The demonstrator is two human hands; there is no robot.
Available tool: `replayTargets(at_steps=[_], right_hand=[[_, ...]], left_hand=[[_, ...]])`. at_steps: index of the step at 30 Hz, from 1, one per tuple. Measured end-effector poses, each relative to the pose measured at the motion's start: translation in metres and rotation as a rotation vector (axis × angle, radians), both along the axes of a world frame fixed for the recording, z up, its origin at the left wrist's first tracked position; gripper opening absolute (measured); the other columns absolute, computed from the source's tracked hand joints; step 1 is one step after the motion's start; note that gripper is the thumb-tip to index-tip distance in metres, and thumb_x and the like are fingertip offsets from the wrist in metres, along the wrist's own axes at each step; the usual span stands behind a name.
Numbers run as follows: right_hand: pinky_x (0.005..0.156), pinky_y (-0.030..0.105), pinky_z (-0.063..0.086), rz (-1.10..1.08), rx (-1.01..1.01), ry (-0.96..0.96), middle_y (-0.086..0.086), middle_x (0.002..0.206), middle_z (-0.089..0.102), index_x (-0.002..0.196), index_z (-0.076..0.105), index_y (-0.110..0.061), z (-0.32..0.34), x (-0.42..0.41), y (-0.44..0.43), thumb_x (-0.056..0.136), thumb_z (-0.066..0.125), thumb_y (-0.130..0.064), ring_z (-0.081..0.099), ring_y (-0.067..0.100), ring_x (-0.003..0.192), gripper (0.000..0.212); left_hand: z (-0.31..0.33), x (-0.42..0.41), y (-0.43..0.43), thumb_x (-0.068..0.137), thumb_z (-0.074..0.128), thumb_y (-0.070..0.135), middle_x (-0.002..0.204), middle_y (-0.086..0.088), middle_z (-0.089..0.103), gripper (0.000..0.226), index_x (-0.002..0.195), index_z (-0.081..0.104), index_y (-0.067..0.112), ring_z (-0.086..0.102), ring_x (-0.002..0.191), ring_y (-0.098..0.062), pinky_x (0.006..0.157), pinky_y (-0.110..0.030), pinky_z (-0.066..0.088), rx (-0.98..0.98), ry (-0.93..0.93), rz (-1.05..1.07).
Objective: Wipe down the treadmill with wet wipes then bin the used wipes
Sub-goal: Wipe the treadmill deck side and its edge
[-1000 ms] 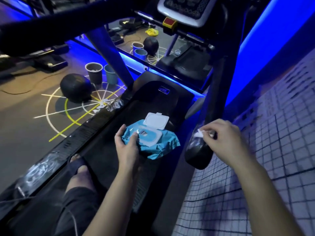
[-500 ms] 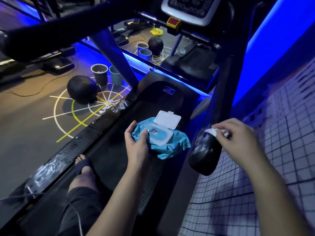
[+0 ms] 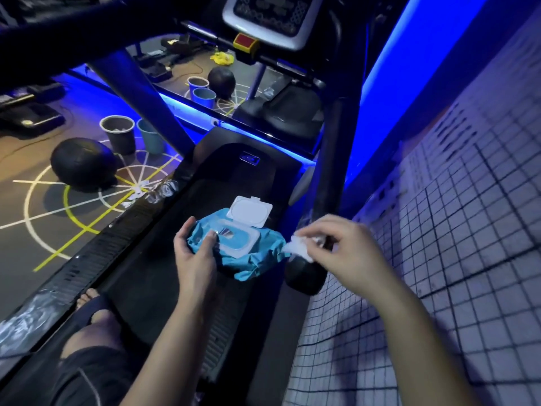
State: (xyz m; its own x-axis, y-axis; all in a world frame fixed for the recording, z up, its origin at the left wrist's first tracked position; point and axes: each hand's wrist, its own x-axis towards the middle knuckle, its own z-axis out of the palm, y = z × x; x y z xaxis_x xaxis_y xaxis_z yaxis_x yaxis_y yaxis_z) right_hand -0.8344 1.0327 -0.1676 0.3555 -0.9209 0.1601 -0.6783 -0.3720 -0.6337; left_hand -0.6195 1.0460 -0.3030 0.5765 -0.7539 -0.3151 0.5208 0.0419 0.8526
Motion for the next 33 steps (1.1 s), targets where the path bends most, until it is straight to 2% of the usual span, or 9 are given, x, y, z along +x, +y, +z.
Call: replayTargets(at_steps=[2,6,11,14,16,18,22,28,33], right_hand=[[0.075,0.011,0.045,-0.116,-0.091,-0.059,-0.013,0.095,0.071,0.099,0.079,-0.022,0.002,-0.001,-0.012,0.088,0.071,-0.008,0.065,0.004,0.09,0.019],[0.071,0.006,0.041,-0.221,-0.143,0.139,-0.008,0.096,0.066,0.097,0.078,-0.017,-0.01,0.0,-0.022,0.092,0.065,-0.008,0.062,0.008,0.085,0.017],[0.088,0.003,0.027,-0.116,-0.226,0.282,-0.012,0.092,0.065,0.093,0.078,-0.018,-0.021,0.009,0.008,0.087,0.069,-0.007,0.056,0.012,0.093,0.015],[0.093,0.008,0.015,0.009,-0.242,0.403,-0.019,0.09,0.064,0.088,0.077,-0.027,-0.023,0.015,0.019,0.084,0.069,-0.017,0.049,0.001,0.093,0.012],[0.091,0.018,0.025,0.102,-0.17,0.42,-0.021,0.088,0.064,0.09,0.078,-0.029,-0.021,0.017,0.02,0.085,0.071,-0.02,0.049,-0.004,0.092,0.012],[0.085,0.025,0.041,0.144,-0.09,0.327,-0.02,0.09,0.067,0.096,0.079,-0.026,-0.014,0.019,0.018,0.088,0.072,-0.015,0.058,-0.001,0.09,0.016],[0.081,0.012,0.046,0.002,-0.202,0.162,-0.006,0.096,0.071,0.101,0.079,-0.015,0.003,0.026,-0.013,0.088,0.069,-0.002,0.065,0.006,0.087,0.021],[0.093,0.036,0.043,-0.105,-0.144,0.615,-0.001,0.099,0.07,0.106,0.079,-0.022,-0.003,0.029,-0.061,0.093,0.063,-0.013,0.057,0.026,0.101,0.022],[0.086,0.032,0.026,0.037,-0.207,0.799,-0.009,0.088,0.07,0.099,0.079,-0.032,0.001,0.036,-0.03,0.089,0.066,-0.019,0.059,0.02,0.093,0.021]], left_hand=[[-0.001,0.003,0.002,0.102,0.066,0.008,0.137,-0.009,0.064,0.044,0.138,0.054,0.031,0.066,0.123,-0.026,0.105,-0.042,0.055,0.002,-0.01,0.021],[-0.002,0.006,0.009,0.103,0.064,0.008,0.143,-0.006,0.059,0.043,0.14,0.051,0.025,0.061,0.128,-0.019,0.112,-0.037,0.05,0.019,-0.189,0.126],[-0.009,0.015,0.013,0.1,0.067,0.015,0.143,-0.006,0.06,0.043,0.138,0.053,0.03,0.062,0.129,-0.02,0.115,-0.047,0.048,0.072,-0.1,0.207],[-0.01,0.02,0.014,0.101,0.066,0.015,0.141,-0.005,0.06,0.042,0.139,0.053,0.029,0.064,0.122,-0.016,0.111,-0.041,0.052,0.067,-0.05,0.226],[-0.012,0.024,0.014,0.103,0.065,0.015,0.14,-0.003,0.06,0.043,0.142,0.052,0.027,0.064,0.118,-0.012,0.106,-0.033,0.054,0.073,-0.028,0.215],[-0.014,0.027,0.014,0.101,0.068,0.017,0.138,0.0,0.061,0.043,0.14,0.054,0.031,0.066,0.121,-0.015,0.108,-0.04,0.054,0.067,-0.006,0.195],[-0.022,0.027,0.012,0.099,0.071,0.02,0.128,0.008,0.065,0.041,0.132,0.057,0.04,0.069,0.119,-0.015,0.106,-0.045,0.056,0.041,0.049,0.145],[-0.034,0.031,0.009,0.082,0.08,0.037,0.135,0.003,0.068,0.044,0.12,0.067,0.055,0.071,0.12,-0.024,0.104,-0.058,0.055,0.064,0.149,0.05],[-0.042,0.039,-0.002,0.081,0.081,0.035,0.134,0.003,0.069,0.047,0.122,0.067,0.054,0.071,0.121,-0.028,0.104,-0.062,0.054,0.068,0.214,0.019]])
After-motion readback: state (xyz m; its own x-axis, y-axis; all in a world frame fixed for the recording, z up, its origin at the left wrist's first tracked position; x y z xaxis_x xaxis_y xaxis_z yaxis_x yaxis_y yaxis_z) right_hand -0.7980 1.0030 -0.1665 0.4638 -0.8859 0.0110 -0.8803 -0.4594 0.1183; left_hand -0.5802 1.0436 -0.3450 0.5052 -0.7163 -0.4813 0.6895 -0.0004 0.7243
